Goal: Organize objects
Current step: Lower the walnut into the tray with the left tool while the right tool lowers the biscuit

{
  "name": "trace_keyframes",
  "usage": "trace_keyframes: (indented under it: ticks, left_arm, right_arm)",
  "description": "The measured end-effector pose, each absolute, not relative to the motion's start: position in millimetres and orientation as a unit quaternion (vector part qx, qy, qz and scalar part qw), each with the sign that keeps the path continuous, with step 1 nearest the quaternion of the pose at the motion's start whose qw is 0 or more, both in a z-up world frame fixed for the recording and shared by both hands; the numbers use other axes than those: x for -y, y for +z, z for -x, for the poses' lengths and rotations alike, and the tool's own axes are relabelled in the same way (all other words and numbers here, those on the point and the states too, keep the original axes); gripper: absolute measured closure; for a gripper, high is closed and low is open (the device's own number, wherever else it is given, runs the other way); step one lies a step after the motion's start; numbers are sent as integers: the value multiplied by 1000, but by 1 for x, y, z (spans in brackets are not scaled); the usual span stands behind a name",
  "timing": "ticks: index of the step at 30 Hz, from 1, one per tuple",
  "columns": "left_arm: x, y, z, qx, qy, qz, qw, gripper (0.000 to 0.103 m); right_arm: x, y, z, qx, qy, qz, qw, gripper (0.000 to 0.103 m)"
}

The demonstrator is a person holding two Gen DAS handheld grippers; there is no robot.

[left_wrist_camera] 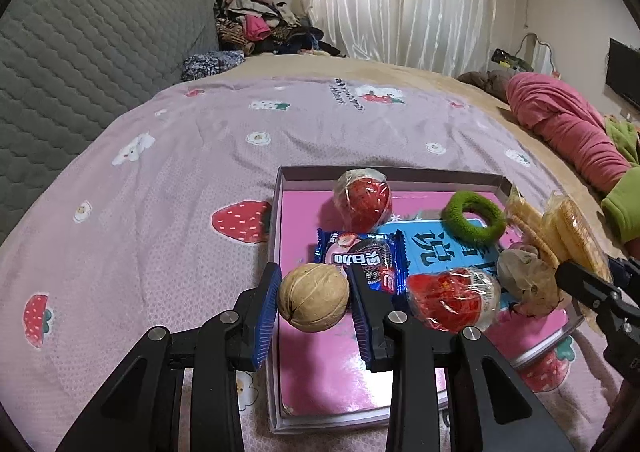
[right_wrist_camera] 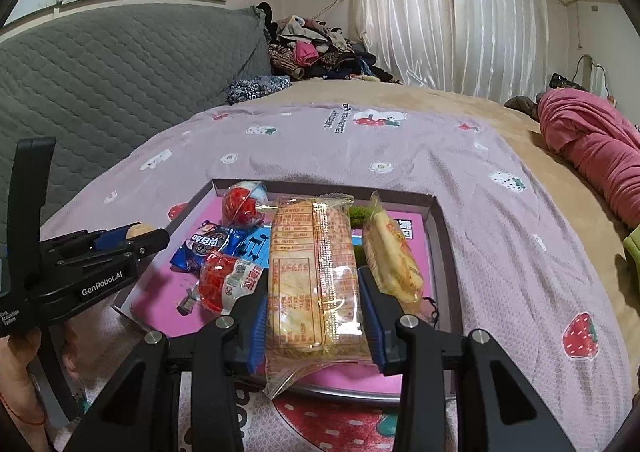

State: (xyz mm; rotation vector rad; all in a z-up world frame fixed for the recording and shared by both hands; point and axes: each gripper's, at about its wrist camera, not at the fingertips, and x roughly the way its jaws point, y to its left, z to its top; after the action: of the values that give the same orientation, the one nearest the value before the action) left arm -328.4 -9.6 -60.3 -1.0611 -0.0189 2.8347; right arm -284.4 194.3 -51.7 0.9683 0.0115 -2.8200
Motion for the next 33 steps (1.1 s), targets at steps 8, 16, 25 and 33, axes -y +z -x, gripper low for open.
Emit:
trace_keyframes:
  ticks: [8, 16, 25, 33]
  left_arm:
    - [11, -70, 334, 4, 932, 359, 55, 68]
    - [4, -80, 337, -7, 929, 365, 57, 68]
    - [-2, -88, 340, -15, 927, 371, 60, 68]
    - [-4, -94, 342, -18, 923, 380, 60, 68]
  right_arm:
    - [-188, -67, 291, -14, -935, -344, 81, 62]
    - [-187, -83, 299, -19, -928, -364, 78, 62]
    - [-184, -91, 304, -24, -925, -373, 76, 62]
    - [-180, -98, 307, -33, -922, -379, 71, 62]
